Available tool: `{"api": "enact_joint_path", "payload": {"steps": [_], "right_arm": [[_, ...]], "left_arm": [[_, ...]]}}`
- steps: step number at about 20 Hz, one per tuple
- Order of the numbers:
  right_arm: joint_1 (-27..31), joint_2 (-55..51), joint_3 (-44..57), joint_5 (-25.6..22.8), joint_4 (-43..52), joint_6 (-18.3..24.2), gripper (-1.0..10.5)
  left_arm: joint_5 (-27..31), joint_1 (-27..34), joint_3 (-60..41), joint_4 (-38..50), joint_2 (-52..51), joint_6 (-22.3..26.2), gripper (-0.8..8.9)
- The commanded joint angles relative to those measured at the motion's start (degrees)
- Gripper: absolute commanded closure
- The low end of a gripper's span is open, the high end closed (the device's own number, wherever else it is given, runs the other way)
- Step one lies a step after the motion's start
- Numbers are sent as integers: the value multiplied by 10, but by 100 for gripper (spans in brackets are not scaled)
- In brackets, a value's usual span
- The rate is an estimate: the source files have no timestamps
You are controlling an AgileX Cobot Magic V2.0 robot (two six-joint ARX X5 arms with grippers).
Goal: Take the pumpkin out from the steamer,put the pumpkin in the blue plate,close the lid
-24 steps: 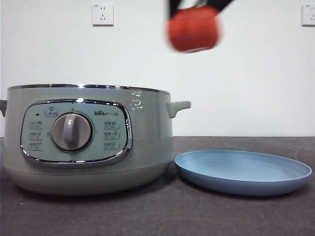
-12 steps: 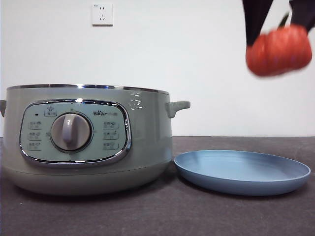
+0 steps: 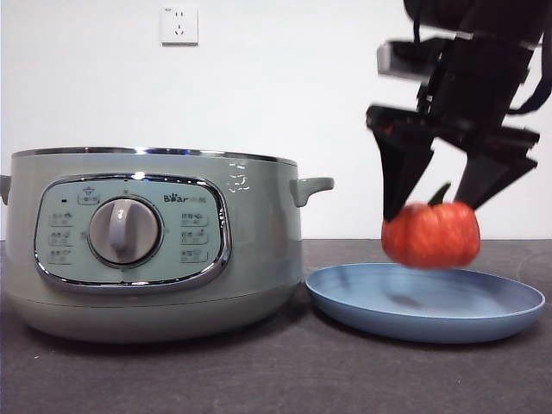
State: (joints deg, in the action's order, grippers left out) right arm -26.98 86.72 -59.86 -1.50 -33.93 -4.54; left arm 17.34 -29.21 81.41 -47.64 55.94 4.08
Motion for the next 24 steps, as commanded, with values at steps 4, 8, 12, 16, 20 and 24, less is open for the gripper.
{"api": "enact_joint_path", "payload": {"steps": [4, 8, 12, 16, 20, 24], "right_arm": [[-1, 60, 6, 1, -2, -1, 935], [-6, 61, 6, 0, -10, -6, 509], [-6, 61, 6, -1, -10, -13, 379], [-6, 36, 6, 0, -15, -15, 379], [-6, -42, 6, 0, -26, -16, 380], [-5, -152, 6, -1, -21, -16, 382]], "left_arm": [[2, -1, 6, 30, -5, 7, 822], [2, -1, 6, 30, -5, 7, 822], [2, -1, 6, 30, -5, 7, 822], [-20, -1, 6, 29, -5, 7, 822], [-56, -1, 6, 30, 5, 5, 822], [-89, -1, 6, 30, 49, 5, 822]]}}
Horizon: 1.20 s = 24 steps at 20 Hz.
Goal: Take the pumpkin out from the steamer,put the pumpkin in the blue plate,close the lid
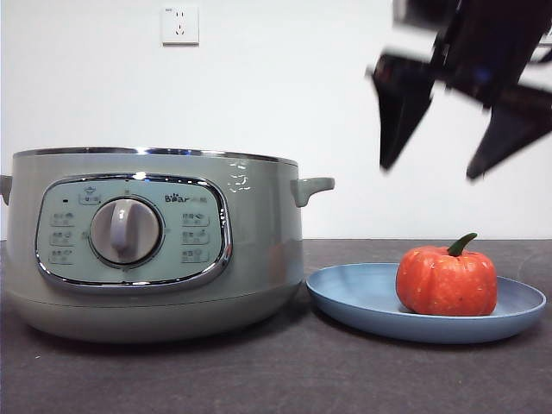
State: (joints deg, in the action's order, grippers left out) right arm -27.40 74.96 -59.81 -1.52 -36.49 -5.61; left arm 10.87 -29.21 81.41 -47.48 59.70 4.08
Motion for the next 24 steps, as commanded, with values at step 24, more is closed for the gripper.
{"api": "enact_joint_path", "payload": {"steps": [24], "right_arm": [[0, -209, 5, -6, 30, -12, 384]], "left_arm": [[-113, -4, -137, 193, 158, -56, 822]]}}
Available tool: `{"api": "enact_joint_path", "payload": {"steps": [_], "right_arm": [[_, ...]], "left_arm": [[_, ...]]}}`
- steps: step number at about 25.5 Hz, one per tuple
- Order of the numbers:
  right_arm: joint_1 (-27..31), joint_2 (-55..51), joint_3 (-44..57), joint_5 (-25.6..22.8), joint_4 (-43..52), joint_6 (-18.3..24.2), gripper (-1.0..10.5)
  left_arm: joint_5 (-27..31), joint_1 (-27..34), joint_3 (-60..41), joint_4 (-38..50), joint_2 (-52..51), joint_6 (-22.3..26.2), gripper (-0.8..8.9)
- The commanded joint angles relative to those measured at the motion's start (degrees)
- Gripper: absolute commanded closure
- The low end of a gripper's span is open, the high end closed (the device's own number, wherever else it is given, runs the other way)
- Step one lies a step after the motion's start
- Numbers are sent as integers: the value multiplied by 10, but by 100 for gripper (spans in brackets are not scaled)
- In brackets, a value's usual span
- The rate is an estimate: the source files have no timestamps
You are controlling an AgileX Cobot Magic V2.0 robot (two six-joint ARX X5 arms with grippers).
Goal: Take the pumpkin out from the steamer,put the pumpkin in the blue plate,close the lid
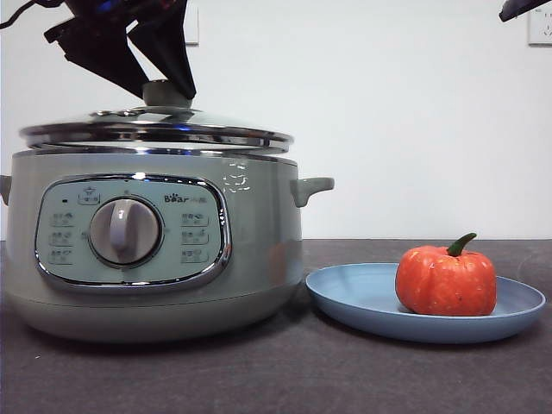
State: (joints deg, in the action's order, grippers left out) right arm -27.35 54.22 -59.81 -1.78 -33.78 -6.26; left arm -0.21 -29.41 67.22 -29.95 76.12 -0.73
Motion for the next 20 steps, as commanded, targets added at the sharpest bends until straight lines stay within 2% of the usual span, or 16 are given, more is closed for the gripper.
{"api": "enact_joint_path", "payload": {"steps": [1, 8, 12, 20], "right_arm": [[0, -1, 5, -3, 3, -6, 384], [0, -1, 5, -5, 3, -6, 384], [0, -1, 5, -33, 3, -6, 384], [0, -1, 5, -31, 4, -8, 384]], "left_arm": [[-2, -2, 5, 17, -4, -8, 823], [-9, -2, -26, 25, -1, -19, 822], [-33, -2, -36, 25, -1, -25, 823], [-31, -3, -36, 20, -1, -22, 822]]}}
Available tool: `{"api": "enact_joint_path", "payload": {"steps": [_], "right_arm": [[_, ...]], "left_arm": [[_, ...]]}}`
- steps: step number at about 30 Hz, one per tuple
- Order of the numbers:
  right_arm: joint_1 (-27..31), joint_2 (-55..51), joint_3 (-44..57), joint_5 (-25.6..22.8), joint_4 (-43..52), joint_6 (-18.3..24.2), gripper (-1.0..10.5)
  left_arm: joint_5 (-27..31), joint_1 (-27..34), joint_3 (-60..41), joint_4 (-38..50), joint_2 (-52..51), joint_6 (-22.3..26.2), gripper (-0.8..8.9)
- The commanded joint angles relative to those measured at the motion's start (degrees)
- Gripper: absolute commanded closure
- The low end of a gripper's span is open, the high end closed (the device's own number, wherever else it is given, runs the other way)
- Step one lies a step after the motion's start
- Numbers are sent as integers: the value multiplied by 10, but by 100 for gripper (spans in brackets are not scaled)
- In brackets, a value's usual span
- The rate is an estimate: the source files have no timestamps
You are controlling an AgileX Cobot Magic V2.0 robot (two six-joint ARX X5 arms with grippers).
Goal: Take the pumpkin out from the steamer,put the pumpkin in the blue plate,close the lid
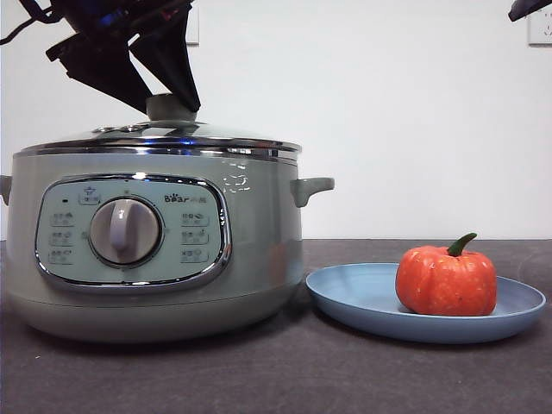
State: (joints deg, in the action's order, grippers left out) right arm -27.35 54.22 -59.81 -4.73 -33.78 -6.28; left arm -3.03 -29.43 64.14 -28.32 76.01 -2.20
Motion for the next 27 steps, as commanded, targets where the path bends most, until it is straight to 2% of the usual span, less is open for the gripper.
{"api": "enact_joint_path", "payload": {"steps": [1, 27], "right_arm": [[0, -1, 5, -2, 4, -7, 384], [0, -1, 5, -2, 3, -11, 384]], "left_arm": [[1, -3, -5, -1, 0, -4, 823], [34, -3, -5, -33, 0, 53, 822]]}}
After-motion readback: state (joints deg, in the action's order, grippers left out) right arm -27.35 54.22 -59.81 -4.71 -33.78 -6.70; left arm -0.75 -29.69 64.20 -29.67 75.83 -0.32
